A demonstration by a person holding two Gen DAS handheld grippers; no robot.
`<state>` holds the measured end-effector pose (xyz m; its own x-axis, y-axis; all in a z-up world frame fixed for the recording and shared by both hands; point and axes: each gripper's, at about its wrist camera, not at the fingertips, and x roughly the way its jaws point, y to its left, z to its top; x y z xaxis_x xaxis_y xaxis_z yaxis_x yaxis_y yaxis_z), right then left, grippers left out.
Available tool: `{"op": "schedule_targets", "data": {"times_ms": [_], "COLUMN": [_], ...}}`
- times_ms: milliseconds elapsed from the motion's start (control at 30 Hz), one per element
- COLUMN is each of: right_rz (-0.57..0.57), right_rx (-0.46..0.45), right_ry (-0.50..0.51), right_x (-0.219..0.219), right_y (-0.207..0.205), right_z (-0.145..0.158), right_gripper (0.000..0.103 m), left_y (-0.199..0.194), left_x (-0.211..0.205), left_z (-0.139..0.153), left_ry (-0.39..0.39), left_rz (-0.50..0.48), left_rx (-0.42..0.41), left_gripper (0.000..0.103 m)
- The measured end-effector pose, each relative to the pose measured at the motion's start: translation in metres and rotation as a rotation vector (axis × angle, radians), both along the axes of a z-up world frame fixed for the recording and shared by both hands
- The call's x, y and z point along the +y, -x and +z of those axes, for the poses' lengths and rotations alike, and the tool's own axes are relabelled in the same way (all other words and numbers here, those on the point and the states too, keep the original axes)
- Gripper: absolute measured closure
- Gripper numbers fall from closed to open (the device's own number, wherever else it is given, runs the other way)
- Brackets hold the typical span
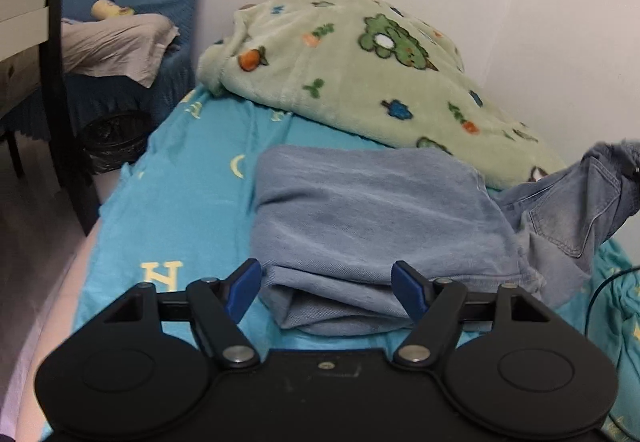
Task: Fold clothes
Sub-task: 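Grasp the striped elastic waistband with the right tool and lift it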
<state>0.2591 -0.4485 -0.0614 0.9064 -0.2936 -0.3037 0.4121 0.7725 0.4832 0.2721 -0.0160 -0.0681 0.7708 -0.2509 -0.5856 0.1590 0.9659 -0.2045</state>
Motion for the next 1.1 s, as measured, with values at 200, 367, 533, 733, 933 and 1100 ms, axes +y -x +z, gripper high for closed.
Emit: {"op": "schedule_targets", "data": {"times_ms": [200,367,533,733,933,1100], "right_rz": [0.161,0.331,0.499,0.57,0.593,0.739], "right_rx": [-0.043,-0.034,0.064,0.127,0.01,0.089], "right_ry": [0.27,0.414,0.499,0.656,0.654,0.656], "right_x": [0.097,0.183,0.252,0.298,0.32,0.342], "right_y": [-0.015,-0.029,-0.042,-0.042,-0.044,-0.049], "right_z": [0.039,0.029,-0.014,-0.038,-0.016,-0.062], "right_gripper": [0.086,0.089,0.09,0.09,0.09,0.089], "left_y": [-0.002,-0.006,-0.003,-0.003,0.001,0.0], "left_x": [0.038,0.058,0.066,0.078,0.089,0.094], "left_z": [0.014,0.017,0.025,0.027,0.037,0.034], "left_ry": [0.104,0.192,0.205,0.274,0.308,0.36], "left_rz": [0.071,0.107,0.116,0.135,0.146,0.14], "left_rx": [-0.041,-0.024,-0.049,-0.046,-0.096,-0.086], "left_gripper": [0.034,0.034,0.034,0.034,0.034,0.034]}}
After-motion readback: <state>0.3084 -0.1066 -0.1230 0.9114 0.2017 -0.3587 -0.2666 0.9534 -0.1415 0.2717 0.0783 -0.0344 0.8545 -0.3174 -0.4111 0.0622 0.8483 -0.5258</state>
